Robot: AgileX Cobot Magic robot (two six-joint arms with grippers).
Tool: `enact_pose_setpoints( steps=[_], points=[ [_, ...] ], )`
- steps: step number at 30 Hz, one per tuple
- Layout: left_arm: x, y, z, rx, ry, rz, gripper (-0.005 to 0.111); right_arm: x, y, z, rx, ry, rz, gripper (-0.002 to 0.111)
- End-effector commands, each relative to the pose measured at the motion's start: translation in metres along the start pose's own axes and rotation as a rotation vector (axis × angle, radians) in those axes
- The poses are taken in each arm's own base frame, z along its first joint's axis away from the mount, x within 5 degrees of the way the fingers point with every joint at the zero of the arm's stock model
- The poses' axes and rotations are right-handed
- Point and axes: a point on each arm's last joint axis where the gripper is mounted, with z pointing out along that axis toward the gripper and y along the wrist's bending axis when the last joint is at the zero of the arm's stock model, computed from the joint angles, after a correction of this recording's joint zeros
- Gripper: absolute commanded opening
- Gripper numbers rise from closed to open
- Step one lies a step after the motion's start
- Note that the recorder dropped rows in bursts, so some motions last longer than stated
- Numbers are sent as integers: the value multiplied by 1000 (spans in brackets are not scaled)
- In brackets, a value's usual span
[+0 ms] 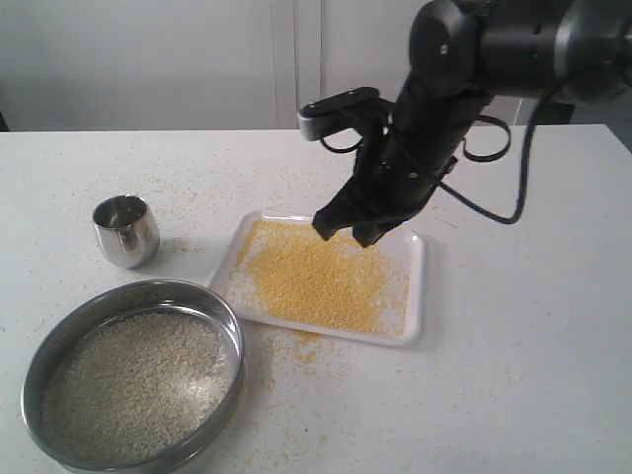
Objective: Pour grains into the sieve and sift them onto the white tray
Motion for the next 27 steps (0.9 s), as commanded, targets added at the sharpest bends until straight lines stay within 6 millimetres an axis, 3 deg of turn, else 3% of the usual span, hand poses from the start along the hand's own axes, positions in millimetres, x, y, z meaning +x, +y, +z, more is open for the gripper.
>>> enact_pose_setpoints(
  steps=[1, 8, 14, 21, 27],
  points=[
    [1, 0, -1, 3, 2, -4, 0, 19, -30, -17, 52, -15, 76, 0],
    [1, 0, -1, 3, 2, -4, 0, 54, -69, -39, 107, -24, 214, 0],
    [1, 0, -1, 3, 2, -4, 0, 81, -90, -63, 167, -81, 307, 0],
    [1, 0, -1, 3, 2, -4, 0, 111, -102, -89, 225, -132, 389, 0],
    [1, 0, -1, 3, 2, -4, 0, 132, -92, -109, 278, -221, 406, 0]
  ],
)
